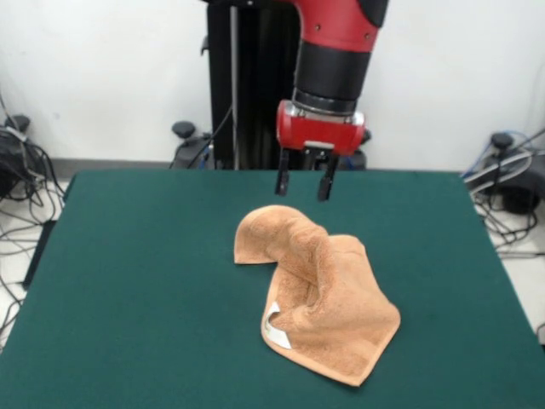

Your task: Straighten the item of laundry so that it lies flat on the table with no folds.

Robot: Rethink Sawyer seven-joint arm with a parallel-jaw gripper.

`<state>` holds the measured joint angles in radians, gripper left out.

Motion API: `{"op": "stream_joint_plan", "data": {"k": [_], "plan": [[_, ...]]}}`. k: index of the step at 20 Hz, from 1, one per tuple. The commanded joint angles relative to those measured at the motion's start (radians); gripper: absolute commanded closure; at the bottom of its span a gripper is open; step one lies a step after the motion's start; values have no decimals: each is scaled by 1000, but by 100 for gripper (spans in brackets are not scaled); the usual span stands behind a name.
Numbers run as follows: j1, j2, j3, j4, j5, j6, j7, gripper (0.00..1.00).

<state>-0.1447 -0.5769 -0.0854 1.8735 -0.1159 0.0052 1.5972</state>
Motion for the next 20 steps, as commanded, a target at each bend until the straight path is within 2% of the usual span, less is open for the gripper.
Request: {"op": "stream_joint_plan", "data": {"k": [1,11,13,17,20], "plan": [[-4,75,15,-48,-44,-21,110,0],[18,126,-12,-70,-47,-87,129,0],[12,120,-10,-76,-63,-83,111,0],[-54,25,54,-57,-108,17,54,0],[-77,25,60,-68,-127,25,50,0]]}}
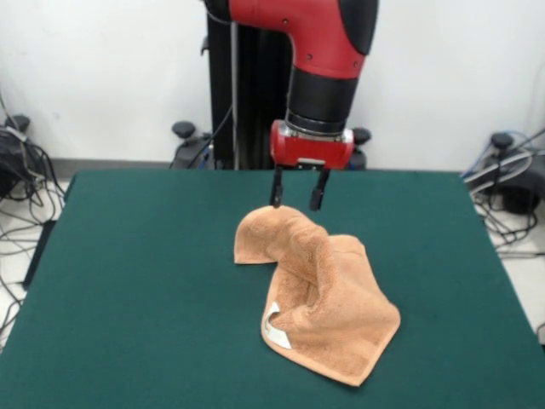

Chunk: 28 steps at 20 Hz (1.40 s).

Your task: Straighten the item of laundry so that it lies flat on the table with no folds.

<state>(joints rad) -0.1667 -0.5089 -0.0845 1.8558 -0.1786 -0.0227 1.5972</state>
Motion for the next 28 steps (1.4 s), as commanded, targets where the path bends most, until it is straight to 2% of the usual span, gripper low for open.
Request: {"op": "stream_joint_plan", "data": {"k": [1,7,11,13,19,23,28], "plan": [[-54,-30,52,-60,-69,42,55,0],[-89,25,63,-86,-112,-13,65,0],[-46,101,11,-104,-107,-96,111,0],[-6,116,-31,-91,-91,-141,137,0],[25,141,-54,-81,-62,-187,153,0],[19,148,-50,-85,-62,-202,147,0],[-50,139,4,-81,-118,-207,126,0]]}}
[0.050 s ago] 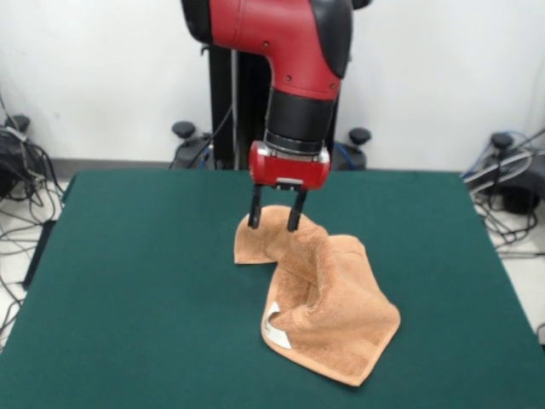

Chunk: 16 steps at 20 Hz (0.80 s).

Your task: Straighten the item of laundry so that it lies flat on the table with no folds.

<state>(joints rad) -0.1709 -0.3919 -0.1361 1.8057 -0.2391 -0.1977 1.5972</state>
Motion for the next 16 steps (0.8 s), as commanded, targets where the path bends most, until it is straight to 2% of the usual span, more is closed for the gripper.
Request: {"op": "stream_joint_plan", "data": {"k": [1,4,9,16], "plan": [[-62,31,65,-39,-68,-38,121,0],[-83,88,70,-77,-89,-84,119,0],[-87,99,70,-87,-92,-79,124,0],[-27,183,-1,-97,-30,-192,149,0]]}}
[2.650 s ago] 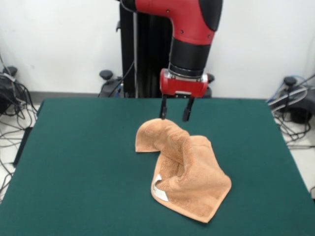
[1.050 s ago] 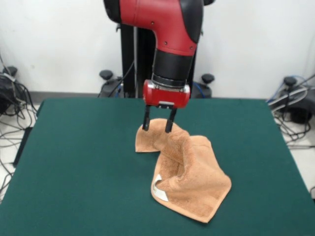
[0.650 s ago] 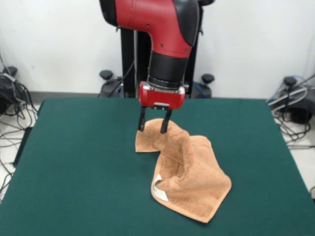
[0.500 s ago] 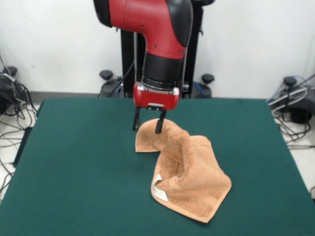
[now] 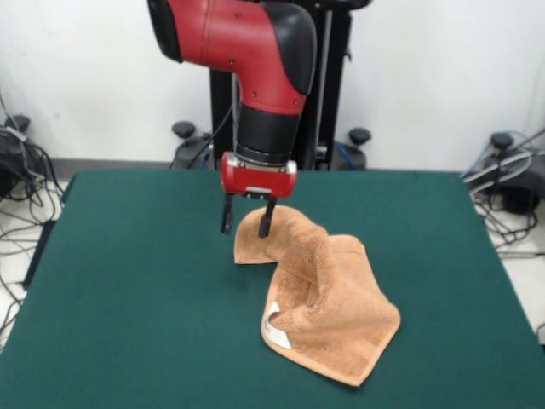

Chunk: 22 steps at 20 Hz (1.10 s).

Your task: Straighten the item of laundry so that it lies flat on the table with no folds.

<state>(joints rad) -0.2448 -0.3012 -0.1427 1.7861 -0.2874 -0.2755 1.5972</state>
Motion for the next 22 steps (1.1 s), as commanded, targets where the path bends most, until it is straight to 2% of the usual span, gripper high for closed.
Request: {"op": "stream_joint_plan", "data": {"k": [1,9,22], "plan": [[49,93,5,-77,20,-115,148,0],[64,97,1,-83,37,-115,142,0],[62,84,-14,-88,13,-98,123,0]]}}
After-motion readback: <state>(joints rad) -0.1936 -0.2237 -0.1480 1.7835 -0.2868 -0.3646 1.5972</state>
